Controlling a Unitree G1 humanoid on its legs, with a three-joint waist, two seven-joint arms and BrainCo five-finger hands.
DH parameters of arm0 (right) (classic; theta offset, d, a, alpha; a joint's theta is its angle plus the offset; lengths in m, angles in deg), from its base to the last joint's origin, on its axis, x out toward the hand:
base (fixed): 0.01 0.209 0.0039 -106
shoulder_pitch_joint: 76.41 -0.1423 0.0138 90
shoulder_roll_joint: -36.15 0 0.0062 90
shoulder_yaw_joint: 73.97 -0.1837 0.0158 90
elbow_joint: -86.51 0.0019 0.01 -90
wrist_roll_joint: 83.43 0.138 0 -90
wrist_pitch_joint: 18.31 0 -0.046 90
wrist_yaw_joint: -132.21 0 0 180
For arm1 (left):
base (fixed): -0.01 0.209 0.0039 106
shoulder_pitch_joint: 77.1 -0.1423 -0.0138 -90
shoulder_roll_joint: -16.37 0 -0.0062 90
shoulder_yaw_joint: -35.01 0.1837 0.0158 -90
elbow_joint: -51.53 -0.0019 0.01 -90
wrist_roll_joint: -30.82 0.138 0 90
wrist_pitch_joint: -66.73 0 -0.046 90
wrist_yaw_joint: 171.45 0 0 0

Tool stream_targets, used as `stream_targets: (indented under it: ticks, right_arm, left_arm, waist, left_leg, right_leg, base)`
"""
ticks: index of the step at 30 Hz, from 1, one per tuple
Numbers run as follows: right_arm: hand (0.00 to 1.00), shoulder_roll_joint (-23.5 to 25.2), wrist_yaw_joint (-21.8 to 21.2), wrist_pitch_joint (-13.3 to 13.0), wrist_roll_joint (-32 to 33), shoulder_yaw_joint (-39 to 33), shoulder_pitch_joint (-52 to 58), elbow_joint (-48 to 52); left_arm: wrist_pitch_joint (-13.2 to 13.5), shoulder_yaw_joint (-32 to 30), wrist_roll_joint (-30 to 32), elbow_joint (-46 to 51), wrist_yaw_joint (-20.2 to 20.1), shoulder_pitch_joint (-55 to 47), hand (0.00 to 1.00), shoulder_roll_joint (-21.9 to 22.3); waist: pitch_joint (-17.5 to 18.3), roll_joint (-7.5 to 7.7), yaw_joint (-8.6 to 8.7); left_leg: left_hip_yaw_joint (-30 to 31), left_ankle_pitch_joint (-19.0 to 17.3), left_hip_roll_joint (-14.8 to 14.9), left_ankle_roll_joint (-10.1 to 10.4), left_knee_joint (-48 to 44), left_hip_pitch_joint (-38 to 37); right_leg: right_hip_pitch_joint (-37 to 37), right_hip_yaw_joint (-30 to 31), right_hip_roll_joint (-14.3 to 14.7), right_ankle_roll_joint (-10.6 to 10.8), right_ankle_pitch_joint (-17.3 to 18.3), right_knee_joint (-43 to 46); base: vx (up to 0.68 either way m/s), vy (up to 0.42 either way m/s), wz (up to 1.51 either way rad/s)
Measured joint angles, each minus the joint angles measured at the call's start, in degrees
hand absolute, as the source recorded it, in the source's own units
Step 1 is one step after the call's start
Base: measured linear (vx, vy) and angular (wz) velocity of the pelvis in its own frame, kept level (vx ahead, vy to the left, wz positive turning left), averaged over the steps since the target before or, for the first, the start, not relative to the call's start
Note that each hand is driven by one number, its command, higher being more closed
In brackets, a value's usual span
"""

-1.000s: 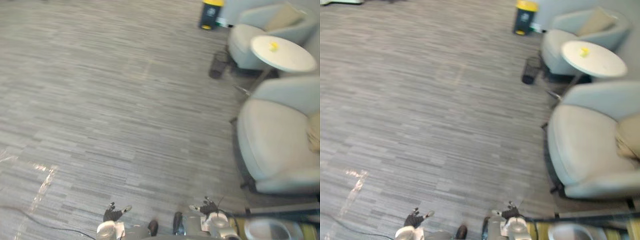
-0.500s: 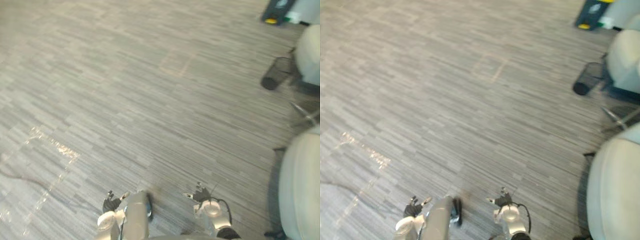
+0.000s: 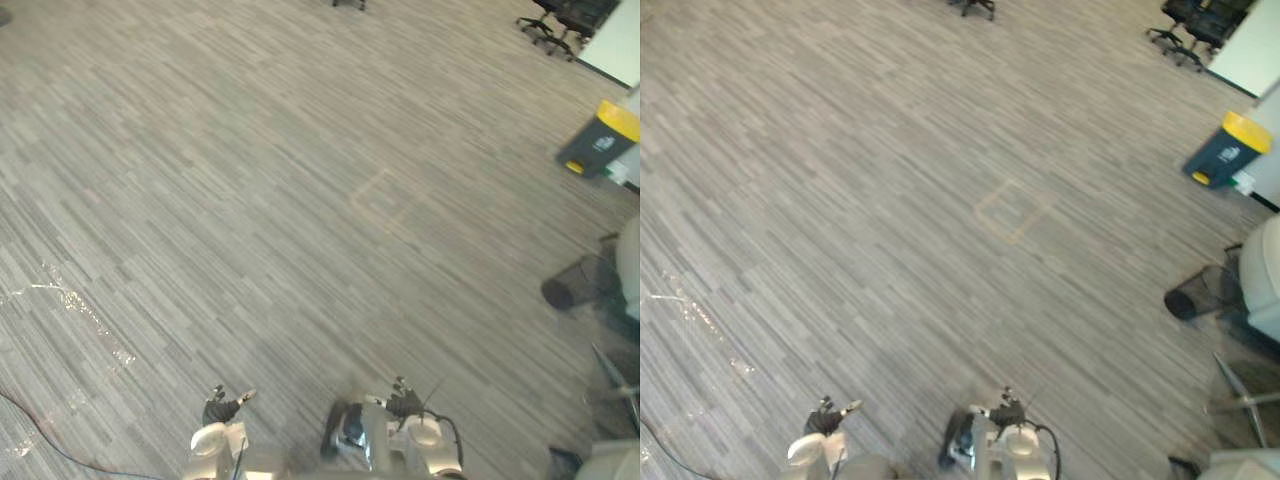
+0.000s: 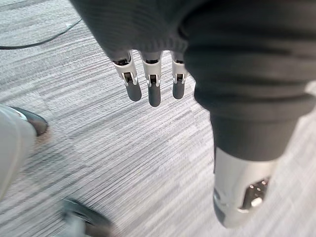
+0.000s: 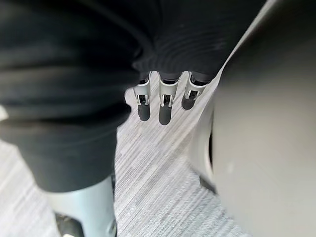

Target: Organize the slippers on the shoe rack

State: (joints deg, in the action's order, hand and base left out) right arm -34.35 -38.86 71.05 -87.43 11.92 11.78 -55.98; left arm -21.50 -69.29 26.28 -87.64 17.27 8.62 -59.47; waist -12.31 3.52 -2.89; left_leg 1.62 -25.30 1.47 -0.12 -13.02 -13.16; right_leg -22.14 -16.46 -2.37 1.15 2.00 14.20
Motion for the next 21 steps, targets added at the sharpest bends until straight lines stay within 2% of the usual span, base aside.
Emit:
stream_targets:
  ticks: [1,2,3,4,5,6,7,8,9,10,11,13,14,15,16,17,18,19,20,21]
  right_arm:
    - [0.00,0.48,0.05,0.16,-0.09,-0.24,-0.16,-0.47]
    - [0.00,0.39,0.04,0.25,-0.11,-0.38,-0.15,-0.65]
    - [0.00,0.45,-0.08,0.44,-0.31,0.13,-0.24,-0.36]
    - [0.00,0.52,-0.14,0.55,-0.31,0.48,-0.18,-0.23]
    - [0.00,0.60,-0.04,1.00,-0.24,1.53,-0.02,-0.10]
    - [0.00,0.62,0.04,1.21,-0.07,2.19,-0.03,-0.18]
    - [0.00,0.64,0.04,1.25,-0.05,2.52,-0.23,-0.18]
    - [0.00,0.66,0.09,1.26,-0.02,2.79,-0.50,-0.16]
    - [0.00,0.65,0.55,1.21,-0.02,2.80,-0.65,-0.14]
    - [0.00,0.65,0.66,1.20,0.00,2.83,-0.80,-0.14]
    - [0.00,0.63,0.89,1.18,0.00,2.87,-2.07,-0.14]
    - [0.00,0.58,1.13,1.12,0.01,3.25,-3.00,-0.16]
    - [0.00,0.49,1.21,1.11,0.01,3.83,-3.42,-0.29]
    - [0.00,0.52,1.17,1.09,0.03,3.87,-3.44,-0.49]
    - [0.00,0.43,0.91,1.21,-0.02,4.84,-3.41,-1.61]
    - [0.00,0.43,0.91,1.21,-0.02,4.82,-3.42,-1.61]
    - [0.00,0.48,1.04,1.22,-0.13,4.09,-3.33,-1.41]
    - [0.00,0.51,1.10,1.07,-0.47,3.93,-3.20,-0.05]
    - [0.00,0.50,1.05,0.95,-0.51,3.78,-3.11,0.01]
    - [0.00,0.49,0.98,1.00,-0.54,3.48,-2.76,-0.07]
  left_arm:
    - [0.05,-0.06,0.05,-0.22,0.01,-0.61,0.00,0.06]
    - [0.04,-0.18,0.07,-0.41,0.04,-0.50,0.00,0.38]
    - [-0.08,-1.74,0.08,-0.35,0.03,-0.97,0.00,1.19]
    - [-0.17,-2.30,0.08,-0.37,0.02,-1.19,0.00,1.58]
    - [-0.44,-3.67,0.10,-0.14,0.04,-2.18,0.00,3.03]
    - [-0.51,-3.94,0.25,0.18,0.02,-2.79,0.00,3.32]
    - [-0.55,-4.05,0.27,0.72,-0.10,-2.52,0.00,3.40]
    - [-0.55,-3.98,0.60,2.53,-0.09,-1.97,0.00,3.27]
    - [-0.29,-3.83,0.59,4.37,-0.15,-2.03,0.00,3.23]
    - [-0.14,-3.83,0.60,4.80,-0.13,-2.06,0.00,3.18]
    - [0.15,-3.84,0.65,6.07,-0.13,-2.03,0.00,2.91]
    - [0.36,-3.85,0.73,6.74,-0.11,-1.96,0.00,2.84]
    - [0.50,-3.89,0.71,6.89,-0.09,-1.80,0.00,2.82]
    - [0.40,-4.01,0.58,6.92,-0.10,-1.83,0.00,2.88]
    - [0.31,-4.11,0.45,6.33,-0.04,-1.99,0.00,2.44]
    - [0.31,-4.13,0.47,6.33,-0.04,-1.99,0.00,2.34]
    - [0.41,-4.36,0.45,6.34,0.06,-2.17,0.00,2.21]
    - [0.18,-4.48,0.49,5.58,0.11,-2.29,0.00,1.92]
    - [0.04,-4.29,0.50,5.03,0.11,-2.14,0.00,1.60]
    - [-0.04,-3.28,0.53,4.25,0.08,-1.91,0.00,0.88]
  waist:
    - [1.52,-1.07,0.83]
    - [1.96,-1.81,0.75]
    - [2.14,-4.28,0.30]
    - [2.10,-4.76,0.11]
    - [1.87,-6.30,-1.02]
    - [1.52,-6.70,-1.30]
    - [1.06,-6.21,-1.52]
    - [0.40,-5.03,-2.69]
    - [0.39,-3.74,-3.68]
    - [0.52,-3.32,-3.81]
    - [0.07,-2.38,-3.87]
    - [-0.20,-2.41,-4.28]
    - [-0.41,-2.58,-5.09]
    - [-0.78,-2.57,-5.82]
    - [-0.84,-1.59,-7.28]
    - [-0.77,-1.30,-7.33]
    - [-0.56,-0.66,-7.51]
    - [-0.58,-0.60,-7.63]
    - [-0.60,-0.57,-7.58]
    - [-0.75,-0.37,-7.48]
  left_leg:
    - [2.74,-0.20,1.68,0.74,-2.46,-0.59]
    - [3.35,-0.14,2.84,0.85,-5.68,0.47]
    - [3.79,3.78,5.49,4.70,-23.79,7.43]
    - [3.83,6.12,5.83,4.92,-28.27,9.11]
    - [3.41,14.88,7.61,5.21,-44.68,15.46]
    - [2.10,13.84,9.13,4.80,-51.60,18.80]
    - [0.99,12.51,9.80,4.59,-55.38,21.27]
    - [-0.83,10.13,10.07,3.40,-57.86,25.56]
    - [-2.66,7.92,9.44,2.22,-55.27,29.87]
    - [-3.20,7.33,9.13,2.07,-53.44,31.42]
    - [-4.86,6.36,7.22,1.65,-42.26,35.70]
    - [-4.63,7.43,5.65,1.67,-31.41,38.76]
    - [-3.58,10.66,4.45,2.53,-22.13,39.93]
    - [-2.56,16.05,4.00,3.34,-14.40,39.89]
    - [-4.59,20.33,2.65,1.21,-15.76,38.73]
    - [-4.85,19.85,2.49,1.12,-15.94,38.83]
    - [-6.24,16.98,2.43,-0.11,-17.86,39.00]
    - [-7.39,13.79,2.45,-1.22,-20.37,37.96]
    - [-7.93,12.41,2.37,-1.76,-21.04,36.70]
    - [-9.24,10.07,2.13,-2.65,-21.43,33.21]
  right_leg:
    - [0.18,-1.21,1.30,-4.61,-4.96,2.47]
    - [0.39,-1.82,1.99,-5.49,-4.17,3.73]
    - [3.21,-2.99,4.94,-6.82,0.07,5.16]
    - [4.10,-2.68,5.57,-7.05,0.91,5.16]
    - [8.43,-0.71,8.42,-7.89,3.46,4.07]
    - [11.45,0.14,9.67,-8.57,4.57,3.22]
    - [13.87,1.20,10.05,-8.79,5.60,2.77]
    - [18.66,3.20,9.98,-8.81,6.68,0.82]
    - [22.85,5.10,9.16,-8.52,7.49,-1.81]
    - [24.09,5.63,8.76,-8.16,7.82,-2.65]
    - [27.96,7.48,6.91,-6.44,9.20,-5.21]
    - [30.26,9.08,5.27,-4.89,10.99,-6.60]
    - [31.61,10.34,4.06,-3.51,12.36,-6.95]
    - [33.38,11.38,3.22,-2.49,14.05,-7.23]
    - [35.60,13.20,1.18,-1.48,15.72,-6.95]
    - [35.63,13.25,0.89,-1.50,15.71,-6.73]
    - [34.08,13.59,-0.47,-0.72,15.24,-3.25]
    - [31.24,14.61,-1.31,0.95,14.26,5.12]
    - [29.74,14.82,-1.84,2.28,13.37,10.24]
    - [26.40,15.39,-3.05,4.42,9.73,22.22]
  base:
    - [0.95,-0.262,0.89]
    - [0.81,-0.215,0.62]
    - [0.62,-0.175,0.07]
    - [0.91,-0.202,-0.40]
    - [0.75,-0.129,-0.57]
    - [0.74,-0.090,-0.61]
    - [0.56,-0.043,-0.37]
    - [0.79,-0.039,-0.46]
    - [0.65,-0.032,-0.46]
    - [0.75,0.041,-0.60]
    - [0.61,0.124,-0.51]
    - [0.65,0.208,-0.51]
    - [0.47,0.233,-0.59]
    - [0.70,0.364,-0.73]
    - [0.47,0.247,-0.50]
    - [0.63,0.302,-0.38]
    - [0.65,0.313,-0.37]
    - [0.65,0.313,-0.44]
    - [0.72,0.377,-0.44]
    - [0.56,0.281,-0.22]
